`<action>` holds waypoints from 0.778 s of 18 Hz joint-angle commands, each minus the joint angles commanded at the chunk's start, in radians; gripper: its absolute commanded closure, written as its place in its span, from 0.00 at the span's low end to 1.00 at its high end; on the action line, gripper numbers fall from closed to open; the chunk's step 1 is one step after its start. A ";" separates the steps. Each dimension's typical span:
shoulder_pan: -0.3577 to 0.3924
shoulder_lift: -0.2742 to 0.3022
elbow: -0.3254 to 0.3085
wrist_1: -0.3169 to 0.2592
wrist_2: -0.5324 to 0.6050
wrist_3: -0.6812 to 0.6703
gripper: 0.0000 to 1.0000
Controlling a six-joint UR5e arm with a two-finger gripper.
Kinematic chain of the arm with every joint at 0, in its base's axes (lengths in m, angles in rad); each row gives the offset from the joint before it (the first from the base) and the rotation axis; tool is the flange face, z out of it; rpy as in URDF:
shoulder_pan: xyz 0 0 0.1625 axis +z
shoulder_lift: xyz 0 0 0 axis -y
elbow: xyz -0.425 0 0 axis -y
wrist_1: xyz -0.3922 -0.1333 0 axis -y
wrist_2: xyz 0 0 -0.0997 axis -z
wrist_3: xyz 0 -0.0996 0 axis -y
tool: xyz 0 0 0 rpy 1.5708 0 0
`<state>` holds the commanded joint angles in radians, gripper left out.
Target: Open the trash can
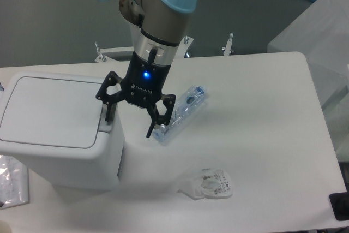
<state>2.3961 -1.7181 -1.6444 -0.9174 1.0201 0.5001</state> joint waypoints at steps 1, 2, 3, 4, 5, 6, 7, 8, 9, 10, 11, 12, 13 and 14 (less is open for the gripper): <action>0.000 -0.002 0.000 0.000 0.002 -0.002 0.00; 0.000 -0.002 0.002 0.000 0.002 -0.002 0.00; 0.000 -0.002 0.005 -0.001 0.000 -0.005 0.00; 0.002 -0.002 0.008 -0.001 -0.002 -0.006 0.00; 0.002 -0.002 0.011 -0.001 -0.002 -0.005 0.00; 0.002 0.000 0.006 -0.001 0.000 -0.003 0.00; 0.002 -0.002 0.008 -0.001 0.000 -0.003 0.00; 0.006 -0.003 0.012 -0.001 0.000 -0.005 0.00; 0.012 -0.003 0.020 -0.001 0.000 -0.006 0.00; 0.026 -0.003 0.029 -0.001 0.000 -0.006 0.00; 0.044 -0.003 0.035 -0.001 -0.002 -0.005 0.00; 0.057 -0.005 0.046 -0.001 -0.002 0.000 0.00; 0.067 -0.012 0.055 0.000 0.002 0.003 0.00; 0.083 -0.030 0.070 0.000 0.002 0.003 0.00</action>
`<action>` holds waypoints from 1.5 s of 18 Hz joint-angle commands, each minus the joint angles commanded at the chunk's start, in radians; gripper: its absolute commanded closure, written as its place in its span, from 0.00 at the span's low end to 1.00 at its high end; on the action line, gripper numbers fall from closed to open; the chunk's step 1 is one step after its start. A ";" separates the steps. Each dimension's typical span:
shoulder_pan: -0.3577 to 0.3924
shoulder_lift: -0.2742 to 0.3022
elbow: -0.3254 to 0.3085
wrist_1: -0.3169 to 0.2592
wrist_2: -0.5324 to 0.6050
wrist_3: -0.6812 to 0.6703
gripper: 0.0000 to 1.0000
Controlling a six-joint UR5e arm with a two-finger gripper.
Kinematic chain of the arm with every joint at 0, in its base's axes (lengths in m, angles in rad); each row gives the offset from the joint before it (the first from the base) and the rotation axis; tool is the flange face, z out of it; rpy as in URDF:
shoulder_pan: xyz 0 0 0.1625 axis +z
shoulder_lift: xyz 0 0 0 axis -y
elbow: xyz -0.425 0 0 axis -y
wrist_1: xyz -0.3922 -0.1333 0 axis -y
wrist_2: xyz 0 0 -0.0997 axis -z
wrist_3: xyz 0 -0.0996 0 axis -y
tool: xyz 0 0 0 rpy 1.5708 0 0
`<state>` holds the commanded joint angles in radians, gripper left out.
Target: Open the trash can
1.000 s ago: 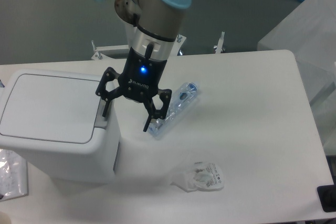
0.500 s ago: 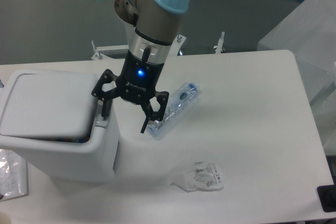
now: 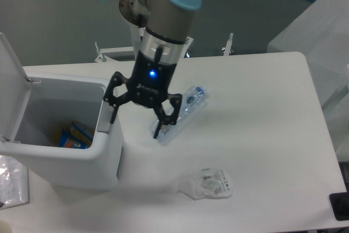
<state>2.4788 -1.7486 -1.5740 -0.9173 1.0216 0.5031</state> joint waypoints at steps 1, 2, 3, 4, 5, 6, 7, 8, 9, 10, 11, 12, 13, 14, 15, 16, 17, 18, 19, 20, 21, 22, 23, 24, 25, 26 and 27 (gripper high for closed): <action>0.012 -0.017 0.018 0.000 0.002 0.003 0.00; 0.026 -0.035 0.037 0.000 0.002 0.012 0.00; 0.047 -0.060 0.054 0.002 0.002 0.030 0.00; 0.070 -0.084 0.068 0.003 0.005 0.055 0.00; 0.092 -0.112 0.077 0.005 0.017 0.087 0.00; 0.127 -0.130 0.086 0.005 0.047 0.119 0.00; 0.150 -0.146 0.092 0.003 0.082 0.149 0.00; 0.157 -0.170 0.107 0.002 0.119 0.178 0.00; 0.163 -0.201 0.138 0.002 0.158 0.210 0.00; 0.170 -0.233 0.163 0.000 0.205 0.239 0.00; 0.181 -0.262 0.186 0.002 0.247 0.271 0.00; 0.187 -0.290 0.206 0.003 0.286 0.313 0.00; 0.189 -0.305 0.218 0.002 0.325 0.355 0.00; 0.189 -0.310 0.219 0.000 0.363 0.400 0.00; 0.190 -0.312 0.226 -0.003 0.395 0.431 0.00; 0.190 -0.313 0.236 -0.011 0.423 0.448 0.00; 0.189 -0.322 0.247 -0.017 0.449 0.459 0.00; 0.187 -0.327 0.259 -0.024 0.465 0.465 0.00; 0.186 -0.333 0.269 -0.038 0.474 0.471 0.00; 0.183 -0.344 0.285 -0.057 0.485 0.488 0.00; 0.181 -0.348 0.304 -0.086 0.498 0.521 0.00; 0.177 -0.354 0.316 -0.125 0.515 0.566 0.00; 0.170 -0.356 0.330 -0.165 0.531 0.607 0.00; 0.167 -0.355 0.338 -0.201 0.537 0.638 0.00; 0.167 -0.353 0.344 -0.230 0.538 0.659 0.00; 0.166 -0.351 0.344 -0.251 0.538 0.679 0.00; 0.164 -0.350 0.342 -0.271 0.540 0.692 0.00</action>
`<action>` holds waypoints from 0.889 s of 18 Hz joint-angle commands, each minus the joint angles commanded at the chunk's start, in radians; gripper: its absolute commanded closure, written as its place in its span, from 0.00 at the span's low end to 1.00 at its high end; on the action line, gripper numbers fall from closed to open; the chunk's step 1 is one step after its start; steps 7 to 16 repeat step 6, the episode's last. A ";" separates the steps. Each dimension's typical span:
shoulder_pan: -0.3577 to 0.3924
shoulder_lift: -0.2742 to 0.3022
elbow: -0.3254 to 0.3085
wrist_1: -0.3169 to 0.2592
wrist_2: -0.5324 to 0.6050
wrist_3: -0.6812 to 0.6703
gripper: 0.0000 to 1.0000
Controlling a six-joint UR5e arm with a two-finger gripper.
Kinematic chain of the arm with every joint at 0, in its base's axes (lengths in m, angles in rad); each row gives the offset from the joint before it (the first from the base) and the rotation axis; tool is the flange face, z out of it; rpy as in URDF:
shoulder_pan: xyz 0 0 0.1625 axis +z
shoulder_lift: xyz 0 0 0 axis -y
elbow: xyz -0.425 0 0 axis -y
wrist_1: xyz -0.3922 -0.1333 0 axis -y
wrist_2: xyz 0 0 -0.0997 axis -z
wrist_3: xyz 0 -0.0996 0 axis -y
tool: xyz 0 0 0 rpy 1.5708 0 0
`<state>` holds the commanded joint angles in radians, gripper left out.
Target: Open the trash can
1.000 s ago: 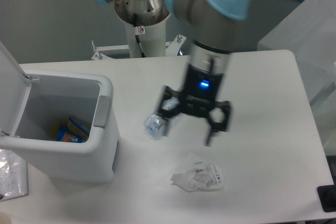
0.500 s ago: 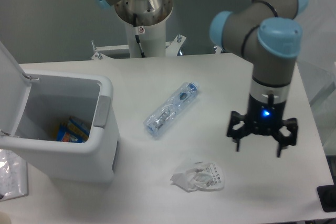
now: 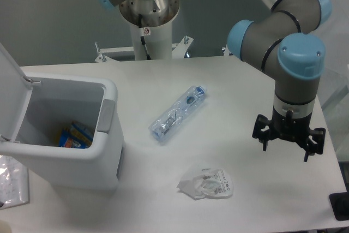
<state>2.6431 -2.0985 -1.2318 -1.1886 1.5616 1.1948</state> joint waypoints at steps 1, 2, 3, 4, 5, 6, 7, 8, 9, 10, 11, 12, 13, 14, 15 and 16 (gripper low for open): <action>-0.003 0.002 -0.009 0.000 0.006 0.002 0.00; -0.006 0.002 -0.015 -0.003 0.026 0.002 0.00; -0.023 0.000 -0.014 -0.002 0.049 0.002 0.00; -0.040 0.000 -0.014 0.000 0.064 0.000 0.00; -0.044 0.000 -0.015 0.001 0.067 -0.003 0.00; -0.045 0.000 -0.017 0.001 0.068 -0.007 0.00; -0.045 0.000 -0.017 0.001 0.068 -0.007 0.00; -0.045 0.000 -0.017 0.001 0.068 -0.007 0.00; -0.045 0.000 -0.017 0.001 0.068 -0.007 0.00; -0.045 0.000 -0.017 0.001 0.068 -0.007 0.00; -0.045 0.000 -0.017 0.001 0.068 -0.007 0.00; -0.045 0.000 -0.017 0.001 0.068 -0.007 0.00; -0.045 0.000 -0.017 0.001 0.068 -0.007 0.00; -0.045 0.000 -0.017 0.001 0.068 -0.007 0.00; -0.045 0.000 -0.017 0.001 0.068 -0.007 0.00; -0.045 0.000 -0.017 0.001 0.068 -0.007 0.00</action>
